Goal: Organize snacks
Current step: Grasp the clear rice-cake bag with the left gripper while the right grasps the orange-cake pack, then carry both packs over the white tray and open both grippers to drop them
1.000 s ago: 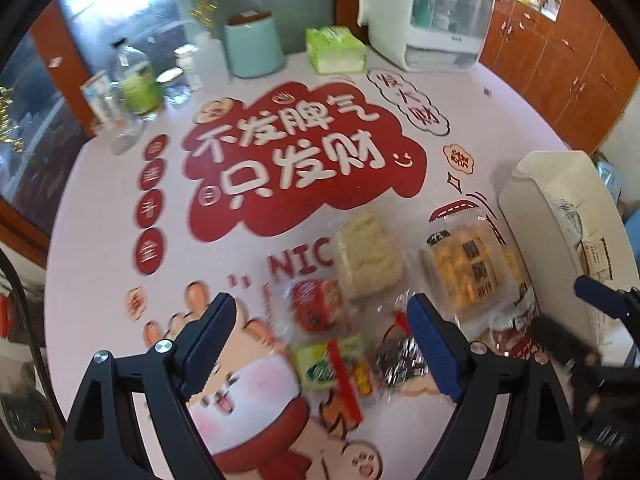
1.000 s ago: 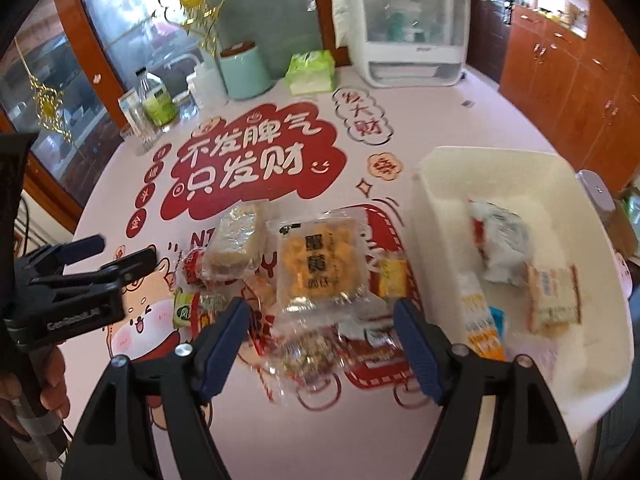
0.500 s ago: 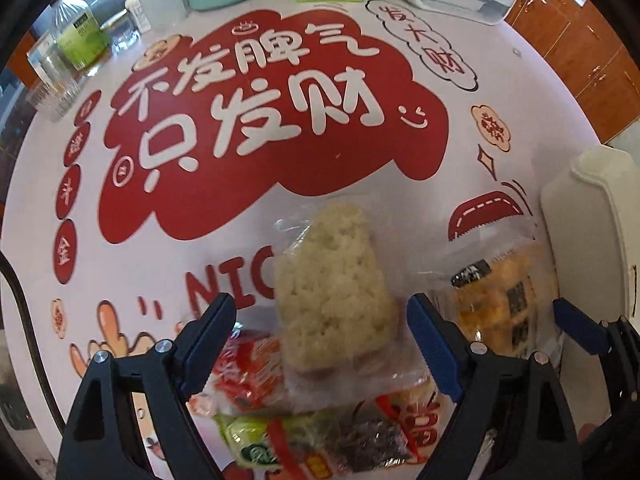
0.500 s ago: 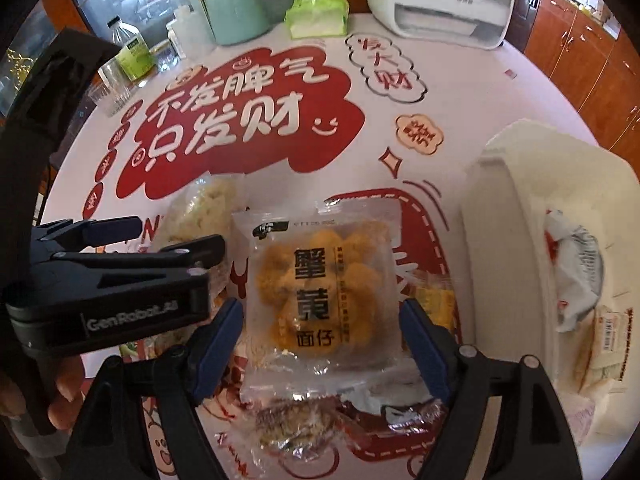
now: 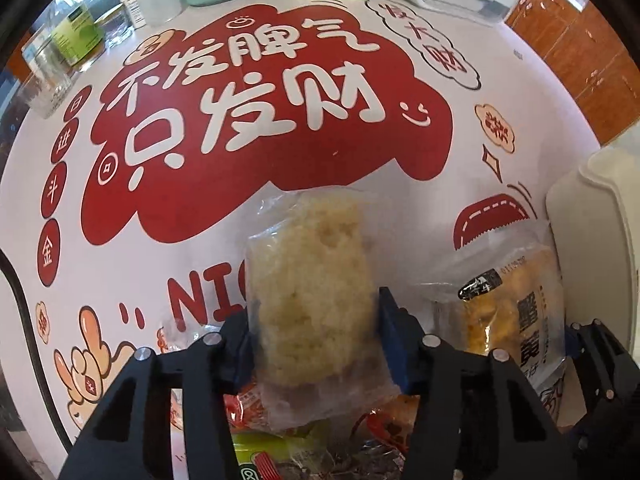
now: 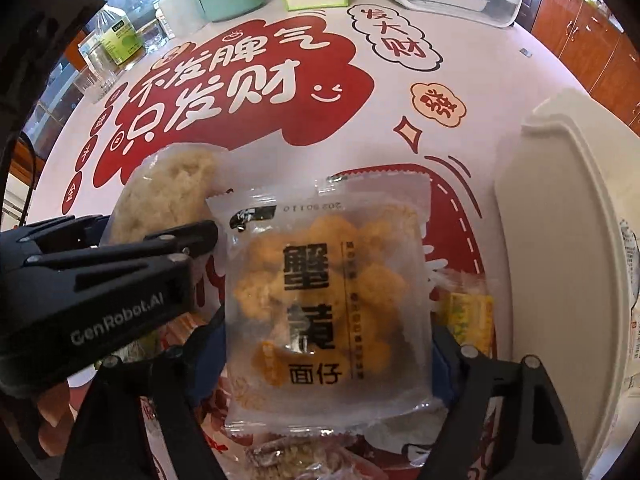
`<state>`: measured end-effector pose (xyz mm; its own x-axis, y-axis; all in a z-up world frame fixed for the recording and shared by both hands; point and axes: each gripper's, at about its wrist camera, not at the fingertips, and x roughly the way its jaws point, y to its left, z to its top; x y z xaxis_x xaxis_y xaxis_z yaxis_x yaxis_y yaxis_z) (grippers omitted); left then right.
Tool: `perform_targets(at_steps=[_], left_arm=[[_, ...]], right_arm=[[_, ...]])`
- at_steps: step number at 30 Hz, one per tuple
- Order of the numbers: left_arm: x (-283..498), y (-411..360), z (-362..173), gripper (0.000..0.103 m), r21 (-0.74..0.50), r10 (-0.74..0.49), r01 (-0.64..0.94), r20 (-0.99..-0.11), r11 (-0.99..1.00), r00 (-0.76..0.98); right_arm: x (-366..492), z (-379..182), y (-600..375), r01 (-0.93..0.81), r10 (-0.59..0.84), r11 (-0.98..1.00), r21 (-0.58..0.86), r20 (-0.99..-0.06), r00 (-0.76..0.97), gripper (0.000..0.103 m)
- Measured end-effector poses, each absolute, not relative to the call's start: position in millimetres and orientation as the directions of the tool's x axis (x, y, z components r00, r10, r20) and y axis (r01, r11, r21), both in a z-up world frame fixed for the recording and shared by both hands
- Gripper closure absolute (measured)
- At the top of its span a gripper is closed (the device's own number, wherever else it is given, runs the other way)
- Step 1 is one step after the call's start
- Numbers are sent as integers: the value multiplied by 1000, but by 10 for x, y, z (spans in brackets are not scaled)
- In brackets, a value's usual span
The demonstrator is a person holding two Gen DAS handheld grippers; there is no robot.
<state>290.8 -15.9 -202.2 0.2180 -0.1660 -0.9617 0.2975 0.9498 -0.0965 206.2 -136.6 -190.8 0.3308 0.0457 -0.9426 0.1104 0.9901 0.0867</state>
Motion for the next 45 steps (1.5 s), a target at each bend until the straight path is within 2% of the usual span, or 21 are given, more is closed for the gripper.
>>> perform_targets(at_steps=[2,10,23,29,35,45], left_arm=[[2892,-109,-1979,69,-125,-194,289,-954,949,226],[2761,59,-1720,70,-178,-254,267,-925,947,283],[2270,262,-1025,70,-245,-345,291,-863,925,369],[1860,212,-861,70,-253,-371,342,-861,905,347],[1471,-36,-725,70,-263,-403,407,-862,875,308],[1107,-954,-421,70,-222,-435,538,-845,813,309]], right_arm=[[2039,-1903,-1373,114,44,990,87,-940,340,25],[1947,-1833,-1442,145,45,984,102,-934,354,36],[1531,-1265,-1434,136,52,982,133,-876,480,37],[1150,-945,-1446,123,63,981,152,-842,536,37],[746,-751,-1572,124,66,979,162,-827,559,37],[232,-479,-2203,239,-49,964,120,-798,601,37]])
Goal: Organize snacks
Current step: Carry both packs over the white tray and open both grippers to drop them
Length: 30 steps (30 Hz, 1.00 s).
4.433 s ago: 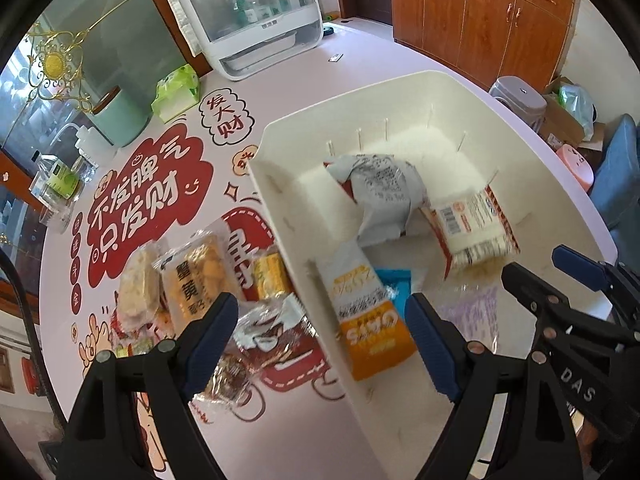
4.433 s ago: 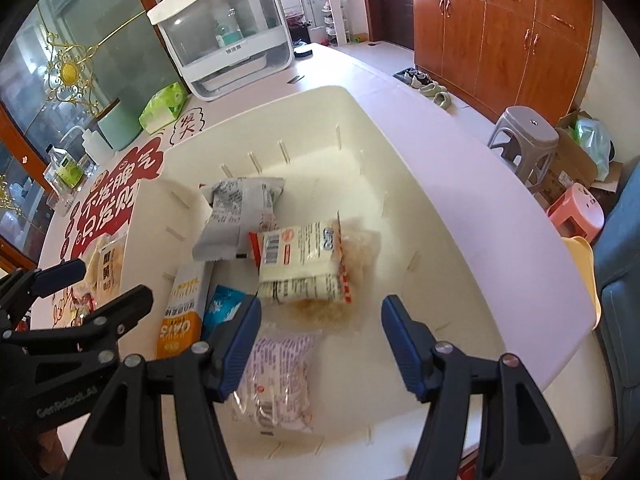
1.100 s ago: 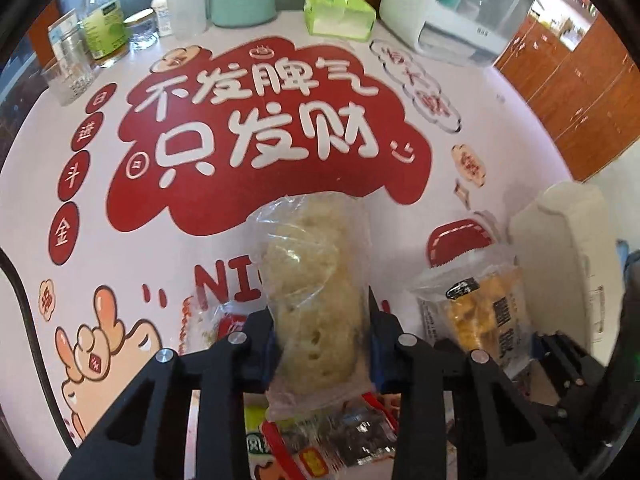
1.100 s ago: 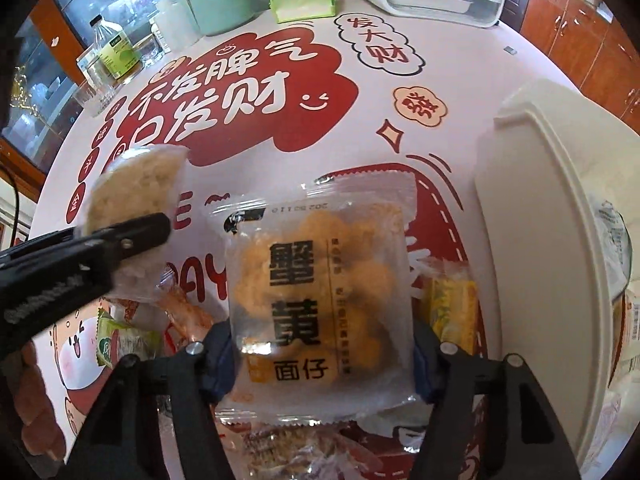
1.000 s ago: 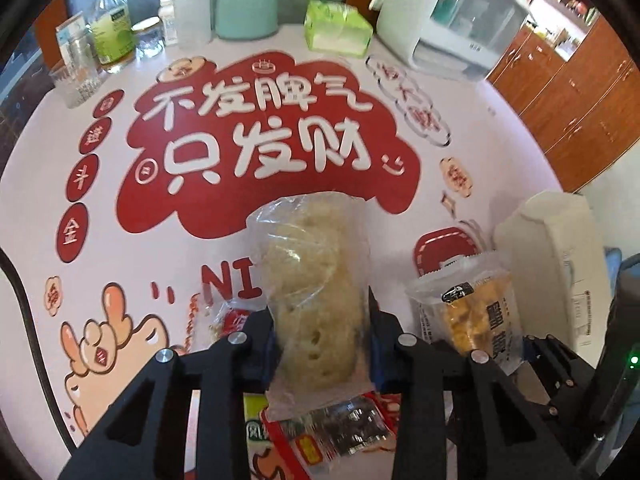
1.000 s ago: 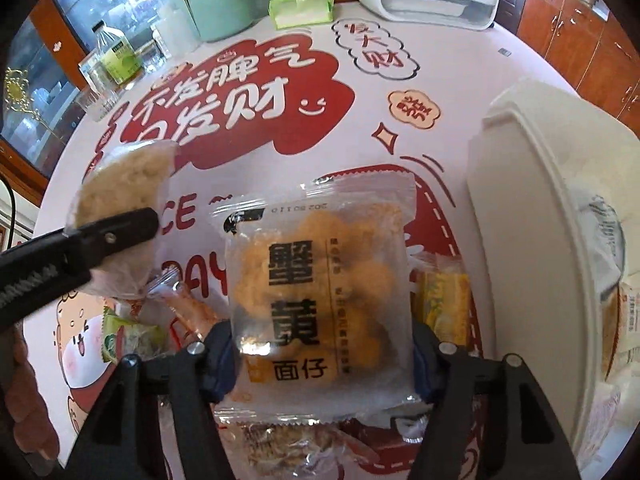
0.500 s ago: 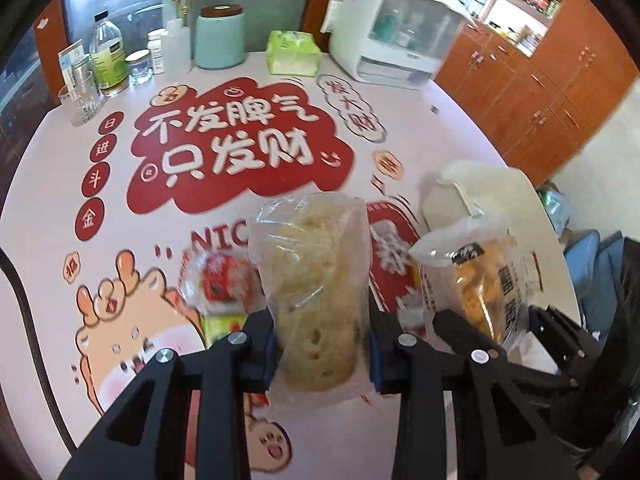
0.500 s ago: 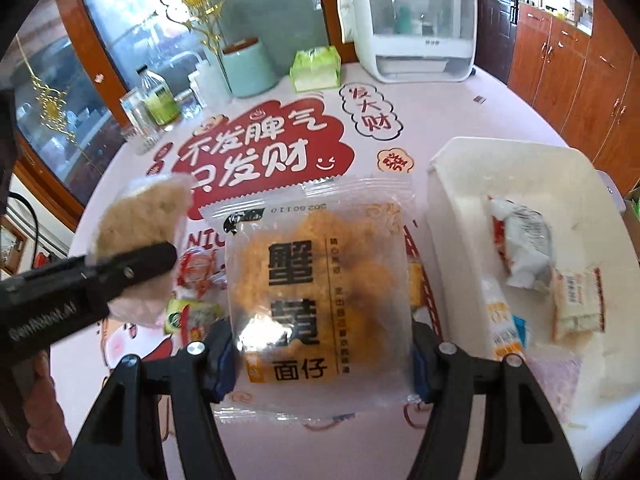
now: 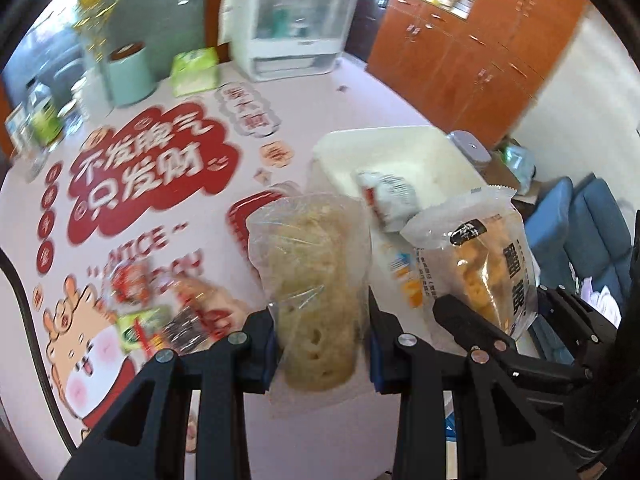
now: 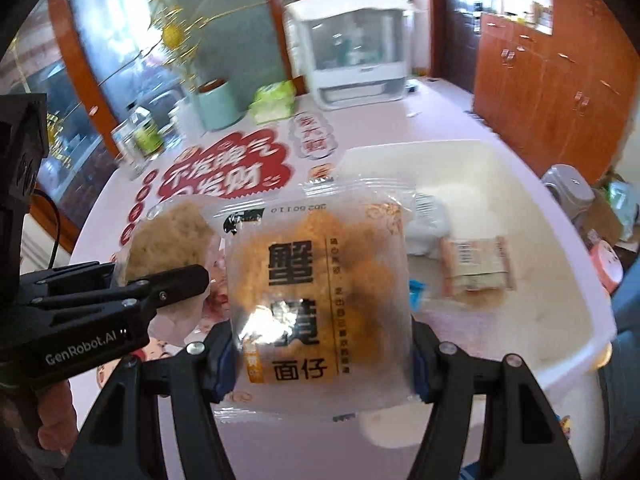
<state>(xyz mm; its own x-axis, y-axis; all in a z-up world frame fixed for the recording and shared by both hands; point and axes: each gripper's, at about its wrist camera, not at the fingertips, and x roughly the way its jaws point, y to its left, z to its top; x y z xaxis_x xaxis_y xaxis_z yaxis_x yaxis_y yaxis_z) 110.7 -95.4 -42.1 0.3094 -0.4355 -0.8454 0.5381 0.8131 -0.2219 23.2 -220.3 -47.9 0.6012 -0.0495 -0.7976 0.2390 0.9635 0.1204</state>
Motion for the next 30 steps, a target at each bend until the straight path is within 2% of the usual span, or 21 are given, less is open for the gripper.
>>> perform_targets(at_steps=[9,14,30], left_arm=[[1027,-1811,-152,70,-162,-445,602,-821,782,357],[1044,-2165,-130,70,-142,-431,607,-826,782,363],[1073,-2749,-531,70,-71,-314,578,-889,813,333]], right_arm=[[50,-327,-3066,394,-165,912,118,-771,615,35],[50,-369,-3434,431,-178,892,134,-774,608,35],[165,-737,-3889,422,-168,903,76,-843,512,31]])
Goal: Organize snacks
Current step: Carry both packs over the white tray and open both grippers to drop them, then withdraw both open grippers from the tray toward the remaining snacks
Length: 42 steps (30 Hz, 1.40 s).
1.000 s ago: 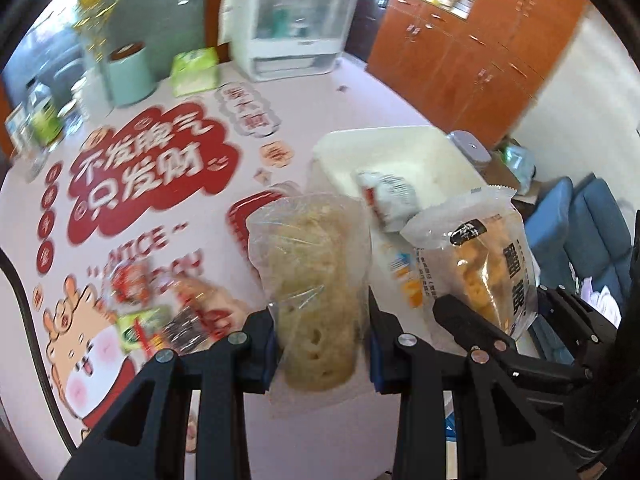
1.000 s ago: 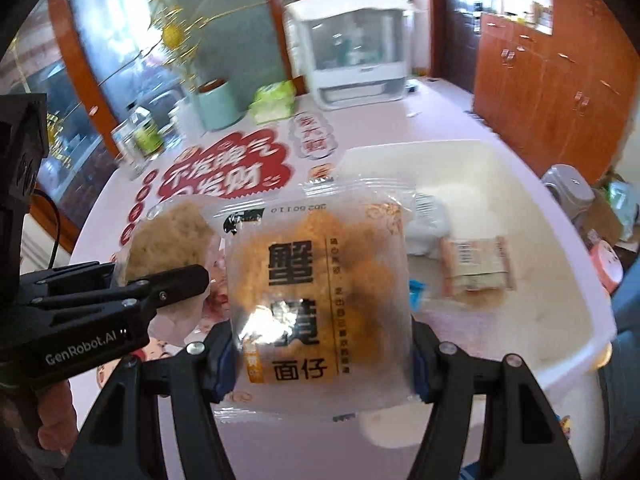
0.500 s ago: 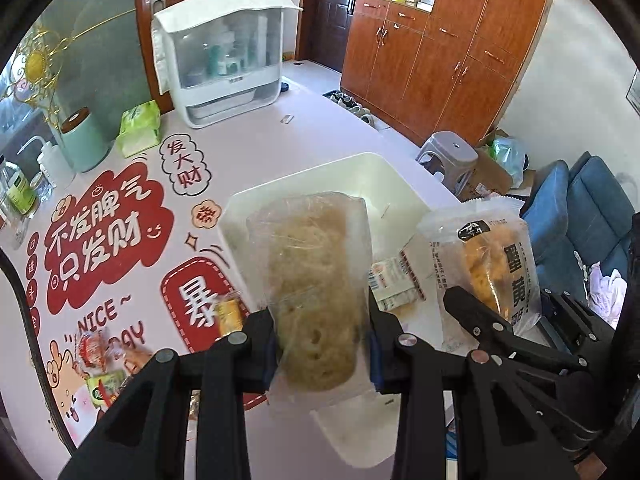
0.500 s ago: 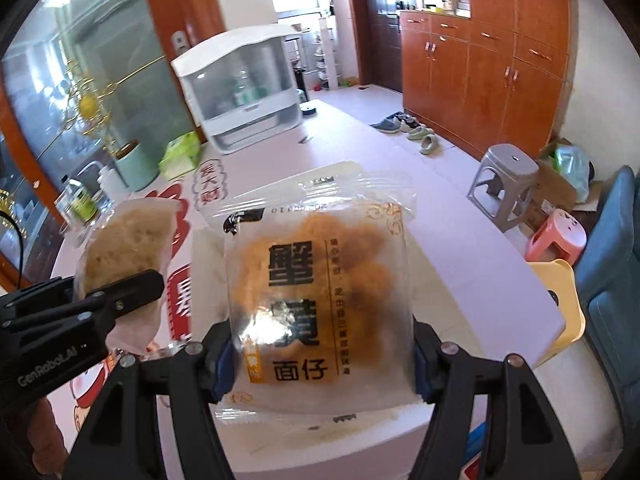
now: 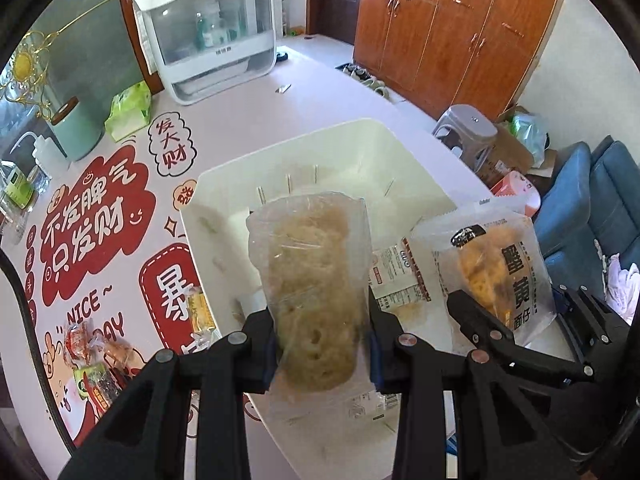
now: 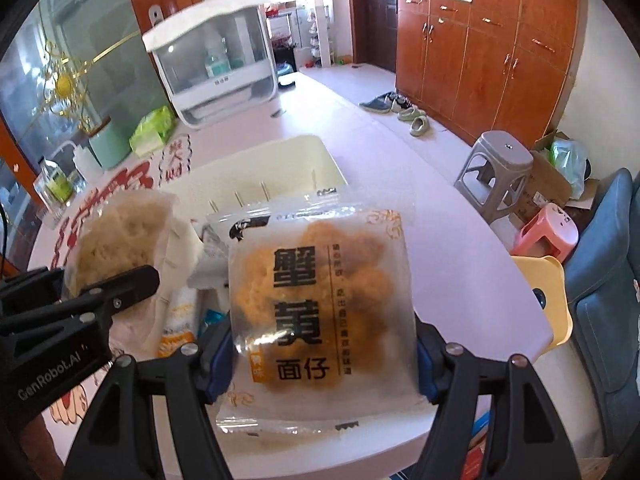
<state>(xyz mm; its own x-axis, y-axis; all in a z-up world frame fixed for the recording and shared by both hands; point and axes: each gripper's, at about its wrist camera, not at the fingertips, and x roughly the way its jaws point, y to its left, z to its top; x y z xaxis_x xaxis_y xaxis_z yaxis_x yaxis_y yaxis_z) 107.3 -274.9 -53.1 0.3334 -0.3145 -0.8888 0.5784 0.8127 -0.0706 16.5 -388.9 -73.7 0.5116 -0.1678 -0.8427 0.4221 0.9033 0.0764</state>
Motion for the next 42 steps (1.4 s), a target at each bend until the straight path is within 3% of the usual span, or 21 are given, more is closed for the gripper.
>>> perform_targets(at_steps=[7,9,13,14,30,42], left_arm=[[1086,-2828,-673,68,-18,-250,565,-908,825,335],[1086,-2837,-686,59,2,-231,557,-909,831,347],[1139,-2752,-670,20,34,-193,514,-904,857,381],[1149,-2725,-660,18,21,-202,509,-903,861,378],[1045,-2400,-535,18,73,-168,501,-892,862,420],[1039,-1931,-105,18,128,-171,508,-849,852,500]], right_arm=[[198,-883,-3945,388,-113,917,92,-873,475,26],[204,-906,-3948,383,-97,918,105,-876,472,23],[172,-875,-3928,376,-145,925,61,-857,495,23],[168,-857,-3917,372,-151,927,55,-852,502,22],[167,-813,-3667,348,-96,932,104,-854,511,22],[131,-677,-3372,364,-108,925,109,-844,525,23]])
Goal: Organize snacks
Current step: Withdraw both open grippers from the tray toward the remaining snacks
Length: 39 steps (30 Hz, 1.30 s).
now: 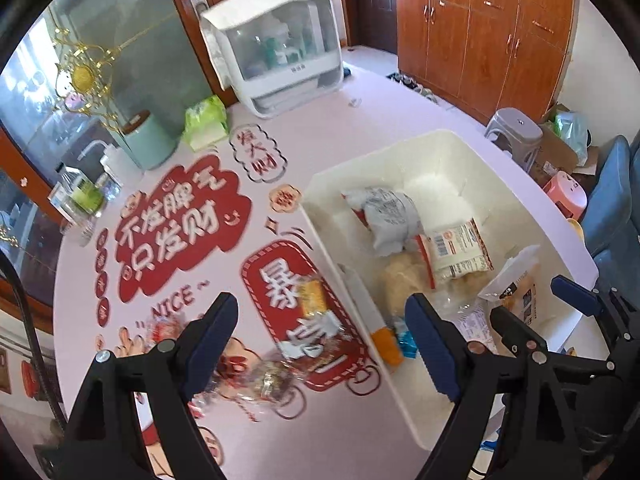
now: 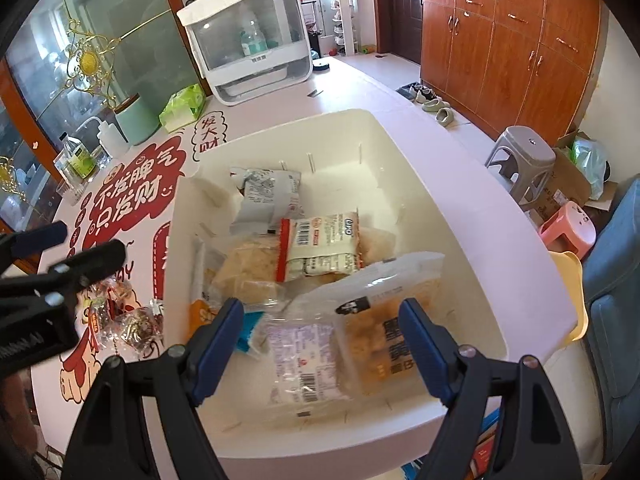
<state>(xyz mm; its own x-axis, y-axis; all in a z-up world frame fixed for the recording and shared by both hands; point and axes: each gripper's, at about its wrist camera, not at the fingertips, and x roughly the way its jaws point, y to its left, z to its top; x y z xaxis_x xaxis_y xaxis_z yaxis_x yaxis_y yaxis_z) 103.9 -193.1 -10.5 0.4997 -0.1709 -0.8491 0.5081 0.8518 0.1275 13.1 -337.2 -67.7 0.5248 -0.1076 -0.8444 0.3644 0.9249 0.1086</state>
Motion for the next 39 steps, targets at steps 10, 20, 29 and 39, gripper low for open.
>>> perform_targets(at_steps=[10,20,29,39], left_arm=[[1129,-1390,429,18,181,-183,496,-780,849,598],[1480,-535,877,13,230,-149,416,-698,880,701],[1782,67,237,12,183,-132,425,-779,887,612],[1743,180,-962,12,127,-201,609,-875,783,440]], right_arm=[[202,-250,-2967,346,-132,932,111,-783,608,23],[444,-24,-2360,269,-104,958,105,-743,661,23],[724,-318,-1804,214,-6,965,150,-807,591,23],[918,-1045,-1673,363,114,890,276,-905,410,23]])
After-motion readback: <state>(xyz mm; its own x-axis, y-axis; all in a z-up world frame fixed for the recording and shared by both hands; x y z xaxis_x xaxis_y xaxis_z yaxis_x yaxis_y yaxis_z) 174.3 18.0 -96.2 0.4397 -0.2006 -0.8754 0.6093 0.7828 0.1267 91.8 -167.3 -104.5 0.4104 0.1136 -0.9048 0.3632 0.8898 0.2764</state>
